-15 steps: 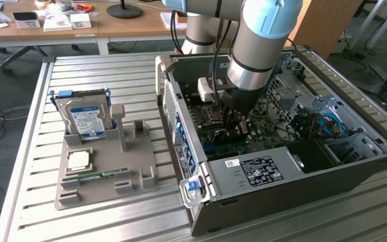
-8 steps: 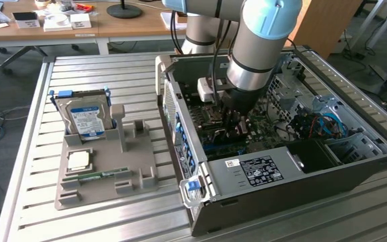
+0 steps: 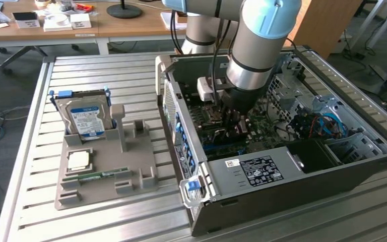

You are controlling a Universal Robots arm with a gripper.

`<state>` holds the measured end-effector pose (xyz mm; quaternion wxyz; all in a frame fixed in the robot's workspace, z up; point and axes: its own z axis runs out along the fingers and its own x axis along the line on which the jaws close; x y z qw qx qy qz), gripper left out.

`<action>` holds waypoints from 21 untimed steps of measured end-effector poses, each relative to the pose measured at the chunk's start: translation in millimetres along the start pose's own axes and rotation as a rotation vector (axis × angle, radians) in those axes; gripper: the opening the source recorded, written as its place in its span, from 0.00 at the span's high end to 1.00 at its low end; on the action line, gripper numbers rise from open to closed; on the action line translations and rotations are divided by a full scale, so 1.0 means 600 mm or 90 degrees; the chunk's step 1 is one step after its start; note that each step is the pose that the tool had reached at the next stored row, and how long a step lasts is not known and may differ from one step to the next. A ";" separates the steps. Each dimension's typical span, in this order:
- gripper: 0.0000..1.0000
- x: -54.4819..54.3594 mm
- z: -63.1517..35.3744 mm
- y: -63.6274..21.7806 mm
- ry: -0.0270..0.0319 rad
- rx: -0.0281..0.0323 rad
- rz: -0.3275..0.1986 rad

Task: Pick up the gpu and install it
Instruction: 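Insert the gpu into the slot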

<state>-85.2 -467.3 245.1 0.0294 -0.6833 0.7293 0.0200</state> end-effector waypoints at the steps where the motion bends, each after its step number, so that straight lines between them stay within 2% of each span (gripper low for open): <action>1: 0.66 0.000 0.000 0.000 0.0000 0.0000 0.000; 7: 0.67 0.000 0.000 0.000 0.0005 -0.0001 0.000; 8: 0.73 0.000 0.000 0.000 0.0003 -0.0001 0.000; 21: 0.73 0.000 0.002 0.000 0.0002 0.0002 0.000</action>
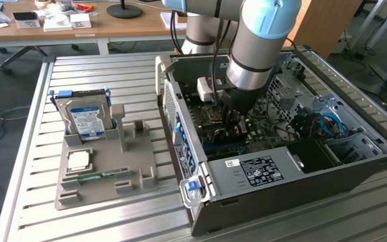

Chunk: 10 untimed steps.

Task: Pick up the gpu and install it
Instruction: 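Insert the gpu into the slot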

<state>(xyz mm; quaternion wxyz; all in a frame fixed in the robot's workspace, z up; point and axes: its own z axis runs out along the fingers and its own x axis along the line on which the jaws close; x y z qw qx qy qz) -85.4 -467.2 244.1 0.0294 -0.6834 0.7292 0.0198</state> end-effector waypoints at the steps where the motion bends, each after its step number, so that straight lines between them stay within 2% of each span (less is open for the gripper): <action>1: 0.73 0.000 0.001 0.000 0.0001 0.0000 0.000; 10: 0.73 0.001 0.005 0.004 -0.0001 0.0003 0.000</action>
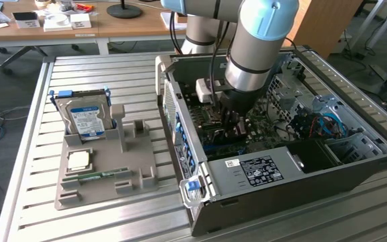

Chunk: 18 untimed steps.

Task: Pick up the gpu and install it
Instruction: 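Insert the gpu into the slot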

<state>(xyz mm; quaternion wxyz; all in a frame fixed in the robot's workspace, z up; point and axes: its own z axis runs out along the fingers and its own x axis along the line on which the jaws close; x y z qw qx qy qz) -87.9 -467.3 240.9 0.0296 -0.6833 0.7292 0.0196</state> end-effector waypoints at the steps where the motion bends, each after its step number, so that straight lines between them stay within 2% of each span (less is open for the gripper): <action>1: 0.73 0.000 0.000 0.000 0.0001 0.0000 0.000; 18: 0.73 0.001 0.005 0.005 0.0000 0.0004 0.000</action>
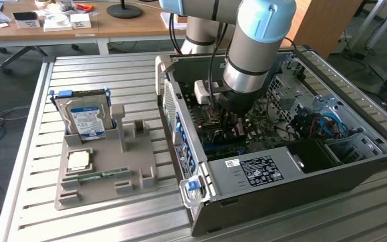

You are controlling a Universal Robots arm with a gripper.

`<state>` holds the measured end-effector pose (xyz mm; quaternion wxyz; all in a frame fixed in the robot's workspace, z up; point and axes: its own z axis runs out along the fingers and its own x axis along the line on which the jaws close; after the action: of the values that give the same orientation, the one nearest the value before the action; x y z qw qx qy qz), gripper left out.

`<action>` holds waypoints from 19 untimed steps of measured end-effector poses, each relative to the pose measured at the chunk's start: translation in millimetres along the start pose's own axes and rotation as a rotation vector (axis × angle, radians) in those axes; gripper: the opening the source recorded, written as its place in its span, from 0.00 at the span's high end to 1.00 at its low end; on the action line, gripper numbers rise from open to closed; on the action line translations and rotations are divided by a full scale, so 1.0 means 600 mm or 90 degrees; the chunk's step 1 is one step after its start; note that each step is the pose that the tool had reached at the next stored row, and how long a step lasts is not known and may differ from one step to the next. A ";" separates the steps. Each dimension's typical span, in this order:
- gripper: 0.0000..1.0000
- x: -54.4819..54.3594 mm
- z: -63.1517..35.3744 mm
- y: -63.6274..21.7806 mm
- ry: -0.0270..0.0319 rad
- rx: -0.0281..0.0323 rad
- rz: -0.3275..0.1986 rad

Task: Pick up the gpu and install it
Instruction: 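Insert the gpu into the slot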

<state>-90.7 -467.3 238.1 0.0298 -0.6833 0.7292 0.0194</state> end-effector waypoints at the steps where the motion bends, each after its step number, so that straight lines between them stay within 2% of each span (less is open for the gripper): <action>1: 0.73 0.000 0.000 0.000 0.0000 0.0000 0.000; 14: 0.73 0.000 0.000 0.000 -0.0001 -0.0002 0.000; 15: 0.73 -0.001 0.001 0.001 -0.0017 -0.0004 0.000; 16: 0.72 0.000 0.001 0.001 -0.0013 0.0001 0.001; 17: 0.66 0.000 0.001 0.000 -0.0009 0.0002 0.000; 18: 0.66 0.000 0.000 0.000 -0.0003 -0.0001 0.000; 19: 0.59 0.000 0.000 0.000 -0.0001 -0.0002 0.000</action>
<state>-90.7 -467.2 238.1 0.0298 -0.6833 0.7293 0.0196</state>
